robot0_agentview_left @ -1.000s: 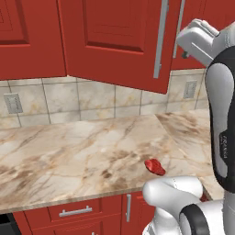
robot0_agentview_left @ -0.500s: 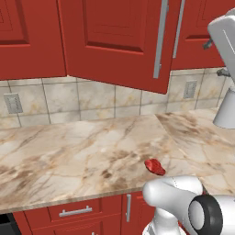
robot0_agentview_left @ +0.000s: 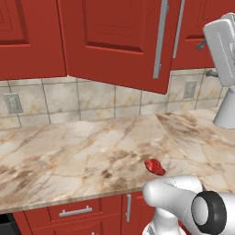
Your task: Retrieve the bowl from the cabinet, then place the raw meat into the bowl to avoid contamination.
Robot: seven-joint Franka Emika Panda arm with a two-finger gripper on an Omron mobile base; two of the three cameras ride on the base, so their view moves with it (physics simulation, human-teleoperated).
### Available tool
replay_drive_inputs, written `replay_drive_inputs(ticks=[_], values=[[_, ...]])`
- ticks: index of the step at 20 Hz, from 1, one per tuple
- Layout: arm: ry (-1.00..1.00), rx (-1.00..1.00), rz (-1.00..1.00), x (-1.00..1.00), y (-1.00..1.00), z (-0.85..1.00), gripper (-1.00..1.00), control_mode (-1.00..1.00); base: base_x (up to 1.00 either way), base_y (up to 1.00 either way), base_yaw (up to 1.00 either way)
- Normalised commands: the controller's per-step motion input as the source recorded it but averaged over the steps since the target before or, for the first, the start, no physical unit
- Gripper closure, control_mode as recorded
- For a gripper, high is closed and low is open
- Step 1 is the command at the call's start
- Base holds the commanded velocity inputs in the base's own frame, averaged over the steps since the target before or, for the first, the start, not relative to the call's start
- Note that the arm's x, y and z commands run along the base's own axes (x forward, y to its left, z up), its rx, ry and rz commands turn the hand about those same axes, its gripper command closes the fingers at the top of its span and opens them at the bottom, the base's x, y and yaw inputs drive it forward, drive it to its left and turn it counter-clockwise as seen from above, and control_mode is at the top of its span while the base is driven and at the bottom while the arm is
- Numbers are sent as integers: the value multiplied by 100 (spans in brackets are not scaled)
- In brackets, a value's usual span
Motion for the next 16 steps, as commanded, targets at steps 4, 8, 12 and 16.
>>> replay_drive_inputs(ticks=[4, 8, 12, 16], values=[[8, 16, 13, 52, 2, -15, -100, -100, 0, 0, 0], [10, 17, 15, 47, 9, -18, -100, -100, 0, 0, 0], [10, 10, 19, 36, 32, -19, -100, -100, 0, 0, 0], [13, 4, 24, 26, 46, -13, -100, -100, 0, 0, 0]])
